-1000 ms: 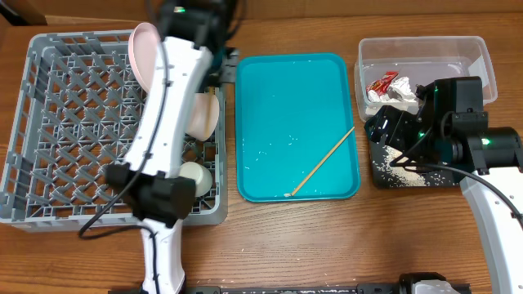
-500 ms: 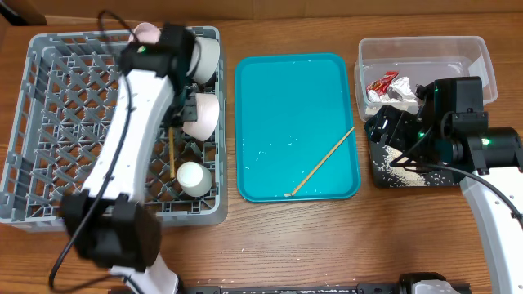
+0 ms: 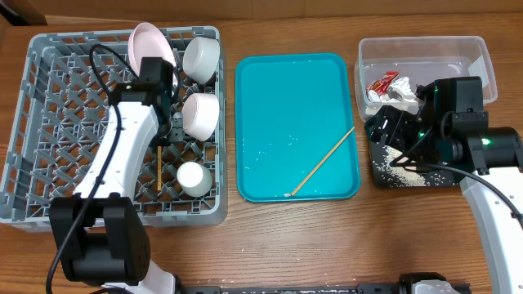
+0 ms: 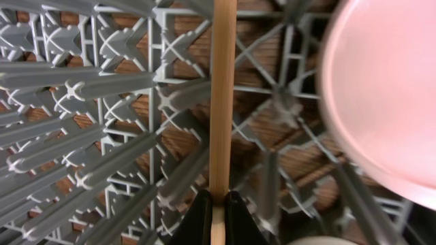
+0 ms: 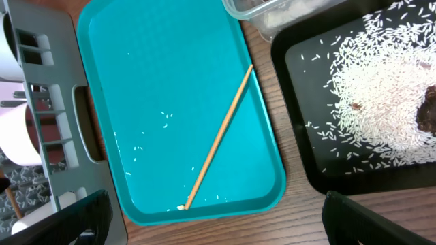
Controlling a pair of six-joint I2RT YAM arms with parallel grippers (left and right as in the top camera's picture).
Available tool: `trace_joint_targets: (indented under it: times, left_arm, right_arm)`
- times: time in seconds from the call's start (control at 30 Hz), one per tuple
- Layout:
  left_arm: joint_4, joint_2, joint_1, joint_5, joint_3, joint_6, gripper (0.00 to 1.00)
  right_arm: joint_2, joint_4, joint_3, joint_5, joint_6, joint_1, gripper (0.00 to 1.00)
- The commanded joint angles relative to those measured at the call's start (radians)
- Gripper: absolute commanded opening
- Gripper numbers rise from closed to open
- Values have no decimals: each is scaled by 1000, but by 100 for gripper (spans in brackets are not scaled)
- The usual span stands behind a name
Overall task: Sort waste into correct bins and load items into the dishwasher
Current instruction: 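Carry the chopstick with the left gripper and drop it into the rack, then move the left gripper back over the remaining chopstick on the teal tray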
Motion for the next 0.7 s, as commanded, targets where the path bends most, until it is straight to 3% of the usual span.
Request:
trace_joint_targets:
  times: [0.0,0.03,0.07,0.13,0.2,0.3,0.43,0.53,0.67]
  left_arm:
    - [21,-5,12,2,-19,22,4]
    - [26,-5,12,2,-19,23,4]
    - [32,-5,12,2,-19,23,13]
    - [37,-5,11,2,-18,23,41]
    - [35,-5,7,6,-9,23,53]
    - [19,-5,-6,53,40,23,55]
    - [-50,-5,-45,159,183,23,51]
    - [-72,-5,-126,288,306,38,51]
    - [-30,-4,-256,366,324,121,55]
  right_arm:
    - [-3,5,14,8,-2,-2,100]
    - [-3,5,14,7,-2,-2,100]
    - [-3,5,14,8,-2,-2,100]
    - [-3,5,14,8,-2,-2,100]
    - [-3,5,14,8,-2,-2,100]
    - [-3,5,14,8,-2,-2,100]
    - [-3,5,14,8,-2,-2,100]
    - [-3,5,14,8,-2,-2,100]
    - [-3,5,14,8,-2,-2,100]
